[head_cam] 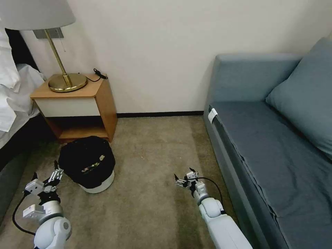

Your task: Pick up the trash bin, then pick up the garbage on the floor and place it into the trash bin.

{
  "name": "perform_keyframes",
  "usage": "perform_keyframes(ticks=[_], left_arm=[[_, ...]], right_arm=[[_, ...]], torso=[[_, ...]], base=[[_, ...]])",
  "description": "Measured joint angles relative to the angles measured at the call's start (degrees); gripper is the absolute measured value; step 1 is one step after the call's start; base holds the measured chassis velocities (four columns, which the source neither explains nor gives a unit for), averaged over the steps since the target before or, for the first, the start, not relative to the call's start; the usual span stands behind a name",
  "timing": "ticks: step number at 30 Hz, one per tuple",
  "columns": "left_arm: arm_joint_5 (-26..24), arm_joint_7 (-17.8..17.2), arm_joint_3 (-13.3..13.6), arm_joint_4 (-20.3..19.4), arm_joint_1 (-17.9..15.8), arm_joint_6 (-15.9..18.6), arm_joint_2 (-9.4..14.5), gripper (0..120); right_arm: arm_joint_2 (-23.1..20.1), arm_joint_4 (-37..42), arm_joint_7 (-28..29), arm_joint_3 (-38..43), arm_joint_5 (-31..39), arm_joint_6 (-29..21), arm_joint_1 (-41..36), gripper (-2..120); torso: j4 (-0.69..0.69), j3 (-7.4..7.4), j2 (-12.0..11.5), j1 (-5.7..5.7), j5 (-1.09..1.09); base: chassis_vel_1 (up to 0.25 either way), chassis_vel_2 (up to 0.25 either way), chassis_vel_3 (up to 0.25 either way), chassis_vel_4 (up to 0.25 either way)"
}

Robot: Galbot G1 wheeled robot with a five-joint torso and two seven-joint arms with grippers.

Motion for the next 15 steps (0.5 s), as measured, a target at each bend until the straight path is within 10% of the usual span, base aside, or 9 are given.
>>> perform_keyframes(ticks=[15], left_arm=[[13.6,5.55,3.62,-2.57,1.94,-0.35,-0.69,100]], right_arm=[[1.7,2.29,0.0,3.42,0.8,1.97,-1.16,100]], torso=[[0.0,0.0,0.0,0.0,0.0]], base=[[0.0,0.0,0.0,0.0]])
